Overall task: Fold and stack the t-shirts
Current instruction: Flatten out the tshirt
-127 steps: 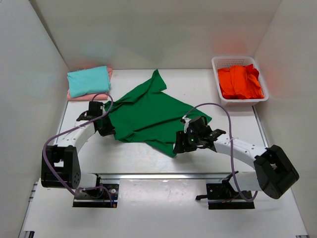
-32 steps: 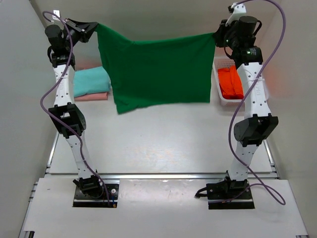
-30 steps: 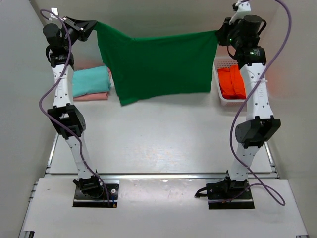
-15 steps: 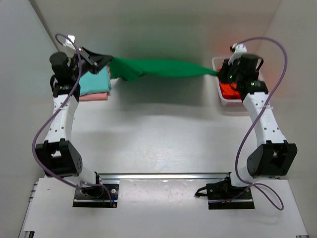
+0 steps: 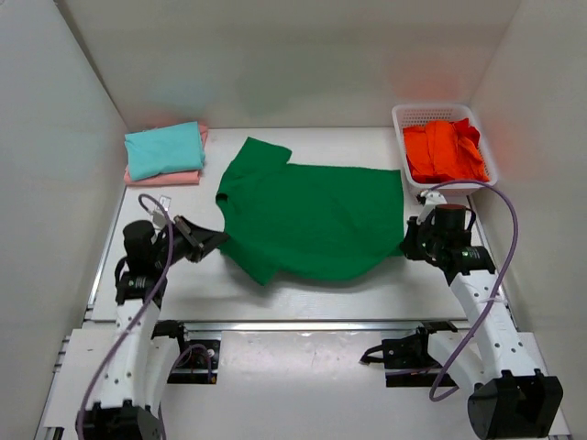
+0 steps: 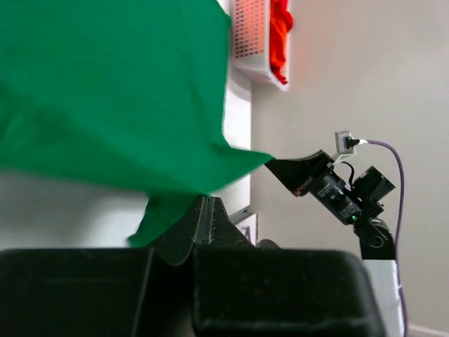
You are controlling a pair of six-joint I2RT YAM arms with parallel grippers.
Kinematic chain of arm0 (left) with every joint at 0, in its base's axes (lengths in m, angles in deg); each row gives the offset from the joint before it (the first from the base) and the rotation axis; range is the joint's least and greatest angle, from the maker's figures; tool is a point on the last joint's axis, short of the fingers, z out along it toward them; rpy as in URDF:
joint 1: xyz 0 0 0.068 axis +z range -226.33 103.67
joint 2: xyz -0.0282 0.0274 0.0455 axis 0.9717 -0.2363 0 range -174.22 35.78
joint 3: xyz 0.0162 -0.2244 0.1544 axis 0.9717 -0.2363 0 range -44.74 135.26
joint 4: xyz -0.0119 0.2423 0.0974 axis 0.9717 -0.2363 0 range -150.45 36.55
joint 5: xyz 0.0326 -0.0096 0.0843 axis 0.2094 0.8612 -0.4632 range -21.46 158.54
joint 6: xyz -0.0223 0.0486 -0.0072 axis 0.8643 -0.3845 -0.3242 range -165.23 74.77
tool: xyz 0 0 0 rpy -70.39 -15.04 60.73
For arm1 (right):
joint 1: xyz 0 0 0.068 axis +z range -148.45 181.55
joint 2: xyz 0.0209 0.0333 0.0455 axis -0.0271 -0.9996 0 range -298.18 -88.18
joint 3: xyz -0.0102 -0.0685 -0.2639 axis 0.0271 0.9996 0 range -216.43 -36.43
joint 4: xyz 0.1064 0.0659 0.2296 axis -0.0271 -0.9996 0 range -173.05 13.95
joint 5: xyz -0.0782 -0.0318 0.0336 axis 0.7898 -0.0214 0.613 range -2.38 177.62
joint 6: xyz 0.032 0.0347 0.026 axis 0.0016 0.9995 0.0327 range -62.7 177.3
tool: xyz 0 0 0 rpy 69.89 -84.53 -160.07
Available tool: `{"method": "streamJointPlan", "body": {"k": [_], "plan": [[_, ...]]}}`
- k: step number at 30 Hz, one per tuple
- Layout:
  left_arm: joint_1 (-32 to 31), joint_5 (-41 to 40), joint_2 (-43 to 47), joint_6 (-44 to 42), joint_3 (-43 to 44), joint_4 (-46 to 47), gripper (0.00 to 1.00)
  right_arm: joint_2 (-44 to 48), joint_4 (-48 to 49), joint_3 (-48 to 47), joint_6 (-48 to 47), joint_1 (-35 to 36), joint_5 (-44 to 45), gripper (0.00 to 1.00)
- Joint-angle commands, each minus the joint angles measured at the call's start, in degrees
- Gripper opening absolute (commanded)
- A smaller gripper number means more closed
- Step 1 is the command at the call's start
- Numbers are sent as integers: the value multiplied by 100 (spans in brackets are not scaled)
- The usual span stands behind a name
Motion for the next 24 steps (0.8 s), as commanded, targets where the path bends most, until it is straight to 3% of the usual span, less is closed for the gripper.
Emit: {"method": "streamJointPlan", "body": {"k": [1,4,7,12,19,21,24], "plan": [[-60,-9,871,82,-511,-698,0,302,-800,-53,404,261,413,0],[-613,-192,1565,679,-1020,-690,0,146,-1143,-377,563,265,478,0],[-641,-211,2260,1373,-1661,-462,0,-119,-1381,-572,528,-226,48,0],[-526,-289,2202,1728,-2104,119,0,-435,-1417,-625,449,-325,-85,0],[-351,-1185,1325,579,-1243,-873,0,-761,-1426,-616,369,-395,-349,0],[-342,-1973,928,-177,-254,-1547,0,-866,-1382,-695,335,-387,-323,0],[-359,-2924,-474,-1529,1073,-2051,0,-1190,-1102,-975,238,-325,-410,0]]}}
